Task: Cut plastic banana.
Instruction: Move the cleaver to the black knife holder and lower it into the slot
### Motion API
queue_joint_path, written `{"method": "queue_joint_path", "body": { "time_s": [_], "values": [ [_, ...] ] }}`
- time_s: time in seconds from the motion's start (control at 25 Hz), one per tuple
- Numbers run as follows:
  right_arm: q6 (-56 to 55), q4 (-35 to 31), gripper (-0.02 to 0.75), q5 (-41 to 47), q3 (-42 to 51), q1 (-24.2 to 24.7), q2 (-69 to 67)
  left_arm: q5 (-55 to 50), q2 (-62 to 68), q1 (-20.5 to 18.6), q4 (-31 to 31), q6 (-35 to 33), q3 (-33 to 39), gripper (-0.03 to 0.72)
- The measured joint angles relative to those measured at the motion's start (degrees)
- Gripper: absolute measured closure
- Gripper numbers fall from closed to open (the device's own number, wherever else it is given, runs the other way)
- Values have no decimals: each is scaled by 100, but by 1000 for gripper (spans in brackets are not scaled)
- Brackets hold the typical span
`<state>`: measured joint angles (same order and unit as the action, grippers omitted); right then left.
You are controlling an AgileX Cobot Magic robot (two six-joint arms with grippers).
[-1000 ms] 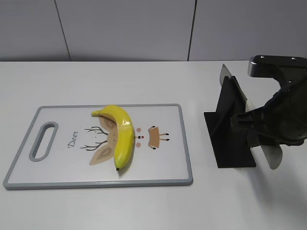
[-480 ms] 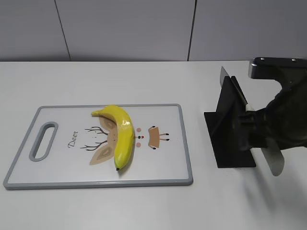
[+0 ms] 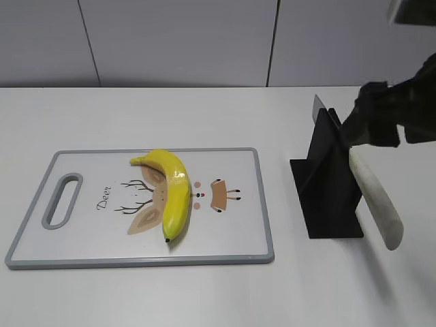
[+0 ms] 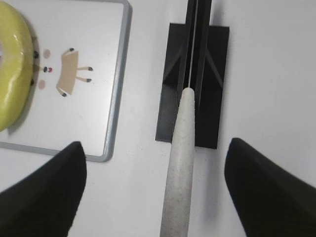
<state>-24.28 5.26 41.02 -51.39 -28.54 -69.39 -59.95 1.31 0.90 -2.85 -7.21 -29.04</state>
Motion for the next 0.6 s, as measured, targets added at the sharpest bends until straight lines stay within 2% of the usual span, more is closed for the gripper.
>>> {"method": "queue_joint_path", "body": {
  "time_s": [0.28,0.6],
  "values": [
    [1386,-96,97,72,0,-4,1293,0,0,0,0,0,0,183],
    [2034,-154,123,1080,369,-4,2705,0,0,0,0,0,0,195]
  ]
}}
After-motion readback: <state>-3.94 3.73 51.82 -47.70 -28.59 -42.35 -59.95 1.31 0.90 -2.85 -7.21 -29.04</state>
